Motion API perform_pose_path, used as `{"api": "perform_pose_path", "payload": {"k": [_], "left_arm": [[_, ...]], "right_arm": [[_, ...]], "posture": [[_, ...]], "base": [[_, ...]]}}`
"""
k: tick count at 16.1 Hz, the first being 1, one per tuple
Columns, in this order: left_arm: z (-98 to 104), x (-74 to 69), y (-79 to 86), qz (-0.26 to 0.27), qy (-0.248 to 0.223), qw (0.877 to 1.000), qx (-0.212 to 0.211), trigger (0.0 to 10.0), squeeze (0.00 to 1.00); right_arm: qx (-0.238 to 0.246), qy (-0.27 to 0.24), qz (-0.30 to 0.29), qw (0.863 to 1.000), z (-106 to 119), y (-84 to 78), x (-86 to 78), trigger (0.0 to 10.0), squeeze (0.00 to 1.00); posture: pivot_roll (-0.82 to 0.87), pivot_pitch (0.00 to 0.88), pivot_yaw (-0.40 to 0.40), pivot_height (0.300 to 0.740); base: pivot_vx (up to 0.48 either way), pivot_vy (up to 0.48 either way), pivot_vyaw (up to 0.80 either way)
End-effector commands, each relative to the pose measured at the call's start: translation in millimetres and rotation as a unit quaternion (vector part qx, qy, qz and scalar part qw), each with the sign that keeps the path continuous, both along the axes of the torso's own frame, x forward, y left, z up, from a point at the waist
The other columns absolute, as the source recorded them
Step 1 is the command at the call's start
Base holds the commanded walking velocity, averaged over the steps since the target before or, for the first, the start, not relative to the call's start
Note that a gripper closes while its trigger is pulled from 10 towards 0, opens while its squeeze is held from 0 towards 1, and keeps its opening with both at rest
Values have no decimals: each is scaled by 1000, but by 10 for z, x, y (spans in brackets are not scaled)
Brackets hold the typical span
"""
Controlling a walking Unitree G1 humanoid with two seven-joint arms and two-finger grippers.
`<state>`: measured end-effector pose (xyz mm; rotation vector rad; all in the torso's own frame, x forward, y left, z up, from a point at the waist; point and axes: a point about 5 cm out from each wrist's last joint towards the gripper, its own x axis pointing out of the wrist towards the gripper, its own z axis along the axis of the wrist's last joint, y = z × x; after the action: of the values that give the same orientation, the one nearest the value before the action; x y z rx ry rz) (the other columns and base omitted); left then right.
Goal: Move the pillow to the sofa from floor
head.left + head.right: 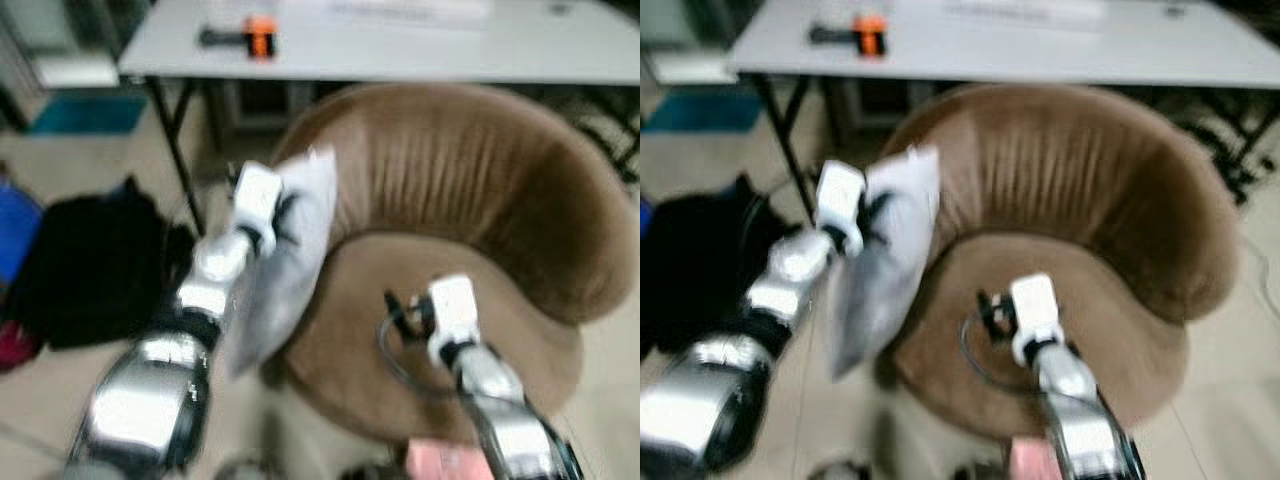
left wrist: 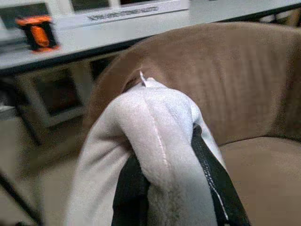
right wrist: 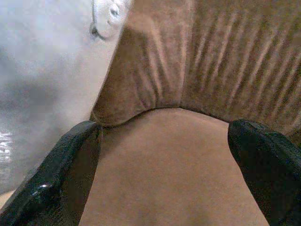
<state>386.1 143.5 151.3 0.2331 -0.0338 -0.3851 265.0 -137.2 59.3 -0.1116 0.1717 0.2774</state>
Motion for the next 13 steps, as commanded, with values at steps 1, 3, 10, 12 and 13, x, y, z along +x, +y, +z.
{"api": "perform_pose_path", "payload": {"k": [1, 3, 10, 12, 13], "left_arm": [[243, 82, -2, -11, -33, 999, 15, 0, 0], [474, 166, 41, -18, -48, 998, 38, 0, 0], [789, 309, 67, 3, -38, 996, 85, 0, 0], [848, 328, 5, 3, -44, 994, 100, 0, 0], [888, 339, -19, 4, -47, 993, 104, 0, 0]], "right_arm": [[2, 11, 0, 1000, -55, 22, -46, 10000, 0], [8, 12, -2, 1000, -70, 64, -62, 10000, 0], [18, 16, -17, 1000, -112, 109, -164, 10000, 0], [21, 16, -21, 999, -112, 118, -190, 10000, 0], [21, 16, -21, 999, -115, 122, -198, 10000, 0]], "posture": [[-141, 92, -27, 740], [-146, 88, -13, 740], [-199, 93, 20, 740], [-210, 96, 27, 740], [-210, 96, 27, 740]], "base": [[0, 0, 0], [0, 0, 0], [0, 0, 0], [0, 0, 0], [0, 0, 0]]}}
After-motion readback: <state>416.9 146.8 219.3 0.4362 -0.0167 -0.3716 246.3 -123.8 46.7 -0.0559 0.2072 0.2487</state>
